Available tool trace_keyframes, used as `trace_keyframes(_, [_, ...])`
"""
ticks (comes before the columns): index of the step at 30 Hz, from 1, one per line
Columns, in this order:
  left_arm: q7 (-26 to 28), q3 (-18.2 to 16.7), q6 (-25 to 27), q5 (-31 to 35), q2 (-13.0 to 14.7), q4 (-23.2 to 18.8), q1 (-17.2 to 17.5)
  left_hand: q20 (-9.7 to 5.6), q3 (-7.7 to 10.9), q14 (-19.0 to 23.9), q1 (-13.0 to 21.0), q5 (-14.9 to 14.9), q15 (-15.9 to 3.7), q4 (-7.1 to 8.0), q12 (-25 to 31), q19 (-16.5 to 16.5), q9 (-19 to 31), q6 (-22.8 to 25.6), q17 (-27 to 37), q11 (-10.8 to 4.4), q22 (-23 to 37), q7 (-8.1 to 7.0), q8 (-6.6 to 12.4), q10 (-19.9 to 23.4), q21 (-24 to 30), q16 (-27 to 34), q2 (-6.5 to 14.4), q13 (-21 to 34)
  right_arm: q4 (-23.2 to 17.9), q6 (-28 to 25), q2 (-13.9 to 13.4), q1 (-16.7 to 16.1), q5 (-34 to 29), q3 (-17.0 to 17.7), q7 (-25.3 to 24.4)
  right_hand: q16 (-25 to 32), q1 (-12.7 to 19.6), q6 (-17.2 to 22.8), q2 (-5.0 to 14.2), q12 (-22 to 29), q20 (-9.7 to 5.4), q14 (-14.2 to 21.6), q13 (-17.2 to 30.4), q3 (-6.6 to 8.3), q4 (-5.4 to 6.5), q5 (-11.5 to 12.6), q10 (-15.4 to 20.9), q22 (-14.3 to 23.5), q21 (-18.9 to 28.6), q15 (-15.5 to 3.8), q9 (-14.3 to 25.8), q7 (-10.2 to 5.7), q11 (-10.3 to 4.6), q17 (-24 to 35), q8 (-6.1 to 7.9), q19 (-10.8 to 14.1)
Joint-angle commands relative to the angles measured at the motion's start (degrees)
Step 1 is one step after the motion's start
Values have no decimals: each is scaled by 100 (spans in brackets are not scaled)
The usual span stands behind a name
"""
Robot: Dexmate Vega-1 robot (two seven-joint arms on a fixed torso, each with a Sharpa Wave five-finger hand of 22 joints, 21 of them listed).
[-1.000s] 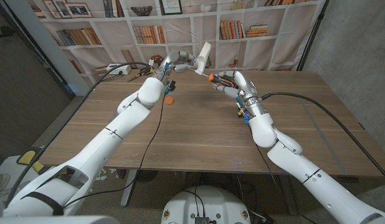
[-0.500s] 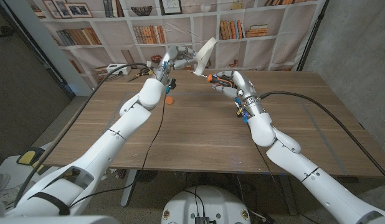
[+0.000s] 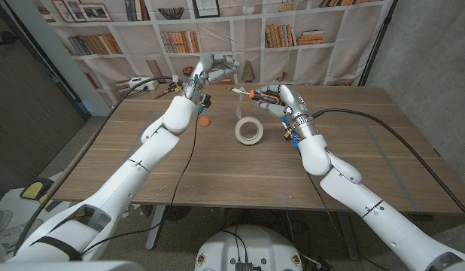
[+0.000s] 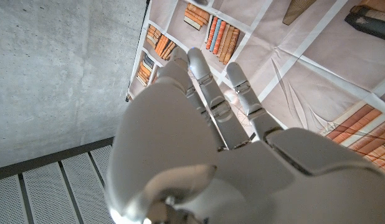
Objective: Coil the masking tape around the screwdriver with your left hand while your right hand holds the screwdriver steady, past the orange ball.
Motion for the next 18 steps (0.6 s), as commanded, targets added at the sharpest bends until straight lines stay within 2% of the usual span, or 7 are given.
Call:
trace_keyframes(1, [-583,-20,516,253,390,-478,27,136,-3,-30,39,-3,-299,22,-22,-187,40,-173,84,-33,8,-85,-98,-60,77,-65,81,151,39,-41,25,64,36,-15,-11,-22,775,644,792,-2,-861,421,7,-34,-7,29,277,6,49,-706,16,-575,-194,16,10,-30])
trace_keyframes(4, [-926,-63,727,15,504,-503,14,297,-8,-560,-449,14,-288,213,-469,-600,75,-796,30,-25,-27,-63,-389,-636,153,-520,213,34,21,-77,21,54,15,-21,-17,-29,779,642,793,-7,-861,426,10,-41,-5,30,276,3,58,-707,17,-567,-196,21,9,-34])
trace_keyframes(6, [-1358,-110,808,-381,601,-491,2,561,-365,-1212,-1631,1,-88,760,-881,-943,62,-1522,-203,186,-57,44,-717,-1269,120,-1005,79,-78,5,-80,18,39,17,-17,-28,-32,781,644,795,-8,-861,429,13,-43,-3,30,276,2,64,-707,18,-568,-193,23,9,-36])
trace_keyframes(7, [-1573,-125,980,-533,684,-568,3,765,-626,-1932,-2357,-17,273,1055,-1237,-1397,48,-2311,-358,381,-49,116,-935,-2018,23,-1398,-77,-93,-11,-95,14,29,7,-14,-34,-33,782,644,796,-8,-861,430,15,-44,-2,31,278,1,66,-707,18,-569,-197,24,9,-36])
trace_keyframes(9, [-1640,-148,1484,-573,806,-865,102,949,-876,-2497,-3068,-23,640,1354,-1482,-1731,73,-3061,-375,601,-17,345,-953,-2634,-31,-1609,-157,-47,-33,-83,11,1,3,-2,-72,-36,783,643,798,-10,-861,432,17,-46,-1,31,274,0,70,-707,18,-571,-197,26,9,-37])
trace_keyframes(14, [-1957,147,3038,73,1399,-1718,56,1028,-1090,-2951,-3498,6,832,1462,-1569,-2034,238,-3813,-411,851,69,401,-911,-3084,-43,-1736,-349,41,-90,-106,-10,-46,-14,19,-93,-45,787,638,802,-14,-859,439,26,-54,4,32,275,-3,85,-707,19,-575,-191,32,7,-42])
trace_keyframes(18, [-2671,101,2874,-423,1646,-1480,-64,1016,-1262,-3822,-3762,64,1152,1473,-1689,-2495,220,-4435,-632,981,64,458,-887,-3351,-171,-1861,-525,-42,-100,-72,-26,-46,-16,21,-90,-55,790,639,802,-16,-859,441,32,-62,7,32,276,-7,96,-706,20,-570,-182,37,7,-46])
